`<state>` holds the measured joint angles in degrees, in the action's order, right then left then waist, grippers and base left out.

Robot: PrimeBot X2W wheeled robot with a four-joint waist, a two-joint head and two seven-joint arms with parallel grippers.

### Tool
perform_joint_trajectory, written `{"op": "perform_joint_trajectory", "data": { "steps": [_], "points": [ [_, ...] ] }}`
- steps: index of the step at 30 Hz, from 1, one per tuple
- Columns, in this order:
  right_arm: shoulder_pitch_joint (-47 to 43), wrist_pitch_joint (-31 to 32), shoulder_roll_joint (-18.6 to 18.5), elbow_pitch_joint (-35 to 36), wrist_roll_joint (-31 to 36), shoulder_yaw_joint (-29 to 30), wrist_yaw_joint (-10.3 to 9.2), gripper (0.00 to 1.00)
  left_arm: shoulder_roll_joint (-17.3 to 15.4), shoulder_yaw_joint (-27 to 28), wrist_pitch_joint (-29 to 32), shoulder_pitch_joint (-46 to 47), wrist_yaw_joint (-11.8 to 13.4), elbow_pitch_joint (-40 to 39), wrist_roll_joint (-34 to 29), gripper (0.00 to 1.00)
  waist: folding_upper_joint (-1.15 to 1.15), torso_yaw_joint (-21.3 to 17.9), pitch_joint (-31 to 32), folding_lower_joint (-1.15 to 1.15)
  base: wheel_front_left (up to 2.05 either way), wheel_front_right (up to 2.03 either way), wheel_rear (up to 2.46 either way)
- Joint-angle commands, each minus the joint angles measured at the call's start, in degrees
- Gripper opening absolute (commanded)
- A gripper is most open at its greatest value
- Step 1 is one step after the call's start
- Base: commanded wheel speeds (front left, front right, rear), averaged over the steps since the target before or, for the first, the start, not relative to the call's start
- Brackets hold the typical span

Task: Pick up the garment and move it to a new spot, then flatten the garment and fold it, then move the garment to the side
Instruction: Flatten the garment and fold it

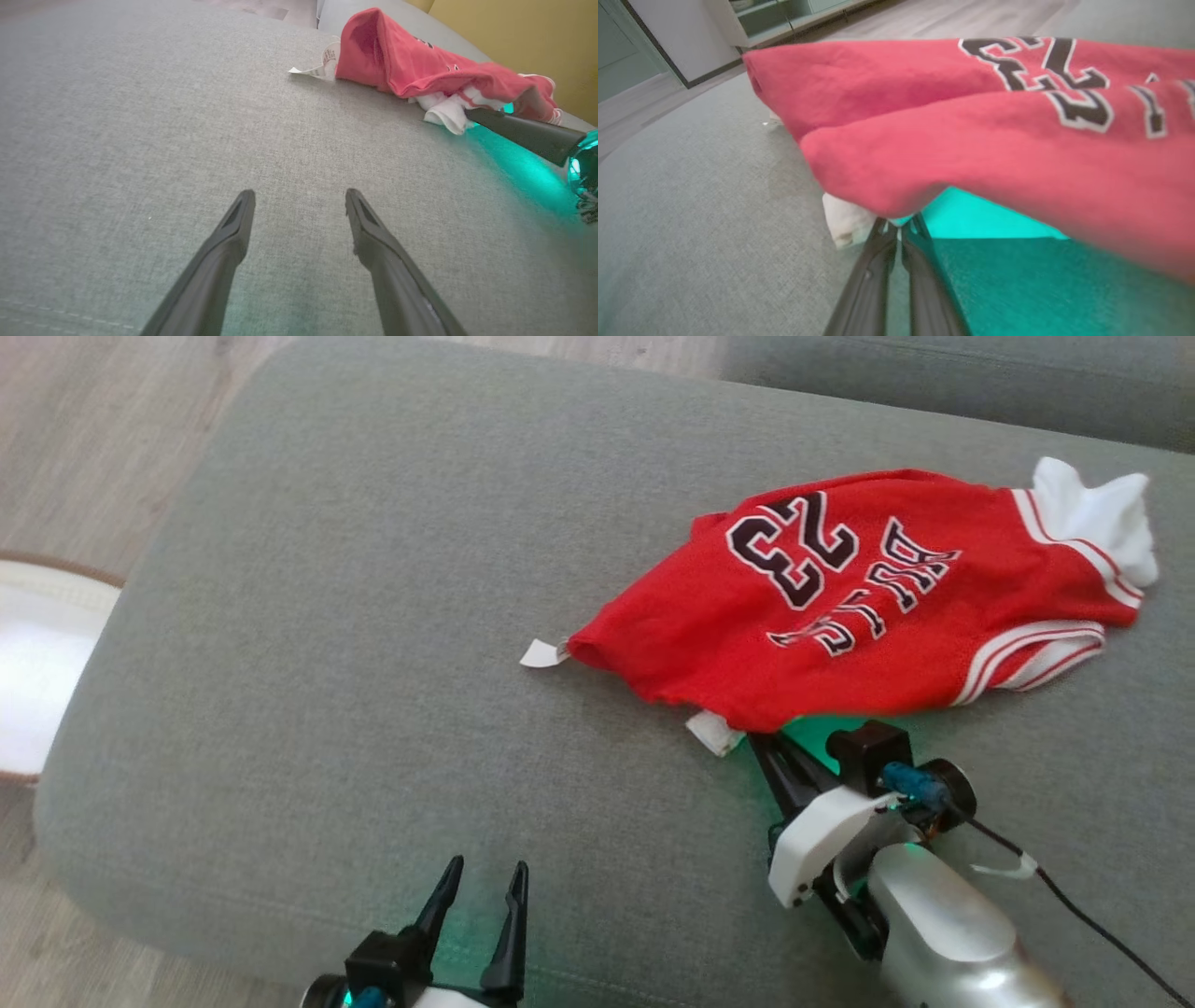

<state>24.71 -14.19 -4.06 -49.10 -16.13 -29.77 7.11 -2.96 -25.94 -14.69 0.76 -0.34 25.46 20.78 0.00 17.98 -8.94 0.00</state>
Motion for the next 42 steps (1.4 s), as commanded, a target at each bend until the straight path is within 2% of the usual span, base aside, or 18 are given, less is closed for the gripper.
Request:
{"op": "perform_joint_trajectory", "data": {
  "steps": [1,4,7,13,19,20,21,22,26,32,36,41,42],
  "points": [
    [0.8,-0.8,1.2,2.1,0.2,-0.2,0.37,0.0,0.1,1.5,-0.3,1.1,0.3,-1.5,0.2,1.0,0.0,-0.9,0.4,0.0,0.0,0.0,0.0],
    [-0.8,-0.8,0.9,3.5,0.7,1.0,0.37,0.0,0.1,1.7,-0.3,0.8,0.0,-1.4,0.0,1.0,0.0,-2.8,1.2,0.0,0.0,0.0,0.0],
    [-2.5,-0.8,-1.4,5.8,0.9,2.8,0.37,0.0,0.1,2.0,-0.3,0.5,-0.2,-1.5,-0.3,1.0,0.0,-5.1,2.5,0.0,0.0,0.0,0.0],
    [-1.6,-0.8,-9.1,11.3,3.2,6.2,0.37,0.0,0.1,3.1,-0.3,-0.3,-0.5,-1.2,-0.8,1.0,0.0,-10.8,5.5,0.0,0.0,0.0,0.0],
    [3.8,1.4,-16.3,16.2,8.4,6.3,0.37,0.0,0.1,3.6,-0.3,-1.2,-0.8,-0.8,-1.1,1.0,0.0,-15.0,7.4,0.0,0.0,0.0,0.0],
    [4.3,1.9,-17.2,17.1,9.6,6.6,0.37,0.09,0.1,3.6,-0.3,-1.3,-0.8,-0.7,-1.1,1.0,0.0,-15.5,7.5,0.0,0.0,0.0,0.0],
    [4.6,1.9,-17.9,18.2,10.5,7.2,0.37,0.94,0.1,3.6,-0.3,-1.5,-0.8,-0.7,-1.1,1.0,0.0,-15.9,7.6,0.0,0.0,0.0,0.0],
    [4.6,1.8,-18.4,19.4,11.7,8.1,0.37,1.0,0.1,3.8,-0.3,-1.6,-0.7,-0.7,-1.1,1.0,0.0,-16.4,7.7,0.0,0.0,0.0,0.0],
    [1.1,1.2,-17.1,23.5,13.7,12.5,0.37,1.0,0.1,4.3,-0.3,-1.9,-0.8,-0.6,-1.3,1.0,0.0,-18.1,7.6,0.0,0.0,0.0,0.0],
    [-8.5,0.5,-10.5,25.2,8.9,20.4,0.37,1.0,0.1,2.7,-0.3,1.4,-1.7,-1.5,-0.9,1.0,0.0,-19.5,5.4,0.0,0.0,0.0,0.0],
    [-10.7,0.0,-7.5,25.5,8.4,22.7,0.37,1.0,0.1,-1.2,-0.3,4.9,-2.8,-1.9,1.1,1.0,0.0,-20.4,3.6,0.0,0.0,0.0,0.0],
    [-10.4,-0.4,-5.1,25.7,8.8,22.7,0.37,1.0,0.1,-10.6,-0.3,10.2,-4.8,1.6,7.0,1.0,0.0,-22.6,1.4,0.0,0.0,0.0,0.0],
    [-10.4,-0.4,-5.1,25.7,8.8,22.7,0.37,1.0,0.1,-10.6,-0.3,10.2,-4.8,1.6,7.0,1.0,0.0,-22.6,1.4,0.0,0.0,0.0,0.0]
  ]
}}
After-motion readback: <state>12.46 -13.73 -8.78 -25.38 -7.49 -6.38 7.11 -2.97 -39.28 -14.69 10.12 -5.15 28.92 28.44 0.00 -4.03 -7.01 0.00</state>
